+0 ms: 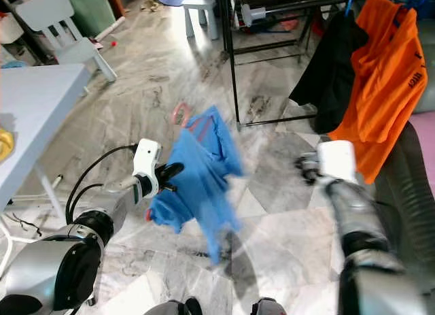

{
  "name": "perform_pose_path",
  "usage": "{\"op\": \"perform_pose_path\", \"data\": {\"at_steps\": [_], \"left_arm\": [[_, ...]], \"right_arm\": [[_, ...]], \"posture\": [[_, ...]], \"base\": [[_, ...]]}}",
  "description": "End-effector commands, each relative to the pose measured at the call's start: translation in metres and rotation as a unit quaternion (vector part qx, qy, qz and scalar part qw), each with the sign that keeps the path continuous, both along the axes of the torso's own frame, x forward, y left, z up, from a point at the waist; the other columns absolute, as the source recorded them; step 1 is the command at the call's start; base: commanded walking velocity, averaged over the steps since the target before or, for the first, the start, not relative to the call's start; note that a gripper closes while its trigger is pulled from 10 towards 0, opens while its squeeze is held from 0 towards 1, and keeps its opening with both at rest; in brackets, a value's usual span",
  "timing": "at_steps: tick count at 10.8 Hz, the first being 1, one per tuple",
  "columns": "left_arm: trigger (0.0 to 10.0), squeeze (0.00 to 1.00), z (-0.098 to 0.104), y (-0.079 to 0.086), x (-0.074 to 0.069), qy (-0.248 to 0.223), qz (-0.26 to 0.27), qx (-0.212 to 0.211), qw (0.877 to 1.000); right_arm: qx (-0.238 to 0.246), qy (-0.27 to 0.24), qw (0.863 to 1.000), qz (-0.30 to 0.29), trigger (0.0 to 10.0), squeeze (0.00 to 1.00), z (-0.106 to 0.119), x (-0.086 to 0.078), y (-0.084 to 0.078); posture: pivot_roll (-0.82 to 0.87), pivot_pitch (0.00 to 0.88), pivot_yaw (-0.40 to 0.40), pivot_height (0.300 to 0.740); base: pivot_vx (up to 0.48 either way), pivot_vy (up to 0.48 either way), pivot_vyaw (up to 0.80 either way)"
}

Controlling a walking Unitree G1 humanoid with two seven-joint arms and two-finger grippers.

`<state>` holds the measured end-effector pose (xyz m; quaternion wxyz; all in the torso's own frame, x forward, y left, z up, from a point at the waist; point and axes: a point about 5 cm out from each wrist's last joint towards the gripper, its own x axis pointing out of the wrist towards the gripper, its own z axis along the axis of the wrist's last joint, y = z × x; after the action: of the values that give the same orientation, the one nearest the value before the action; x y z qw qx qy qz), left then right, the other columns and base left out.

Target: Hang hanger

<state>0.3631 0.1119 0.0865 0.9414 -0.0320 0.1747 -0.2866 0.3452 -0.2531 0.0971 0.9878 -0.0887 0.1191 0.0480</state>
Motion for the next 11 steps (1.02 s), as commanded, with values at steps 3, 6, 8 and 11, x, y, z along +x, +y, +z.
{"op": "perform_pose_path", "data": {"at_steps": [3, 6, 8, 11], "left_arm": [[10.0, 0.00, -0.019, 0.006, -0.019, -0.003, -0.083, 0.027, 0.996], [10.0, 0.00, -0.021, 0.001, -0.024, -0.007, -0.044, -0.061, 0.997], [10.0, 0.00, -0.029, -0.012, -0.037, -0.004, -0.092, -0.079, 0.993], [10.0, 0.00, -0.021, -0.035, -0.047, -0.028, -0.142, -0.083, 0.986]], "right_arm": [[-0.029, -0.006, 0.995, 0.096, 10.0, 0.00, -0.019, -0.027, 0.048], [0.077, -0.005, 0.997, -0.029, 10.0, 0.00, -0.023, -0.044, 0.058], [0.105, 0.027, 0.994, -0.007, 10.0, 0.00, -0.032, -0.056, 0.087], [0.120, 0.050, 0.991, 0.038, 10.0, 0.00, -0.028, -0.069, 0.122]], "posture": [[-0.21, 0.036, 0.147, 0.740], [-0.17, 0.098, 0.122, 0.740], [-0.16, 0.132, 0.109, 0.740], [-0.16, 0.157, 0.123, 0.740]], "base": [[0.000, 0.000, 0.00], [0.000, 0.000, 0.00], [0.000, 0.000, 0.00], [0.000, 0.000, 0.00]]}}
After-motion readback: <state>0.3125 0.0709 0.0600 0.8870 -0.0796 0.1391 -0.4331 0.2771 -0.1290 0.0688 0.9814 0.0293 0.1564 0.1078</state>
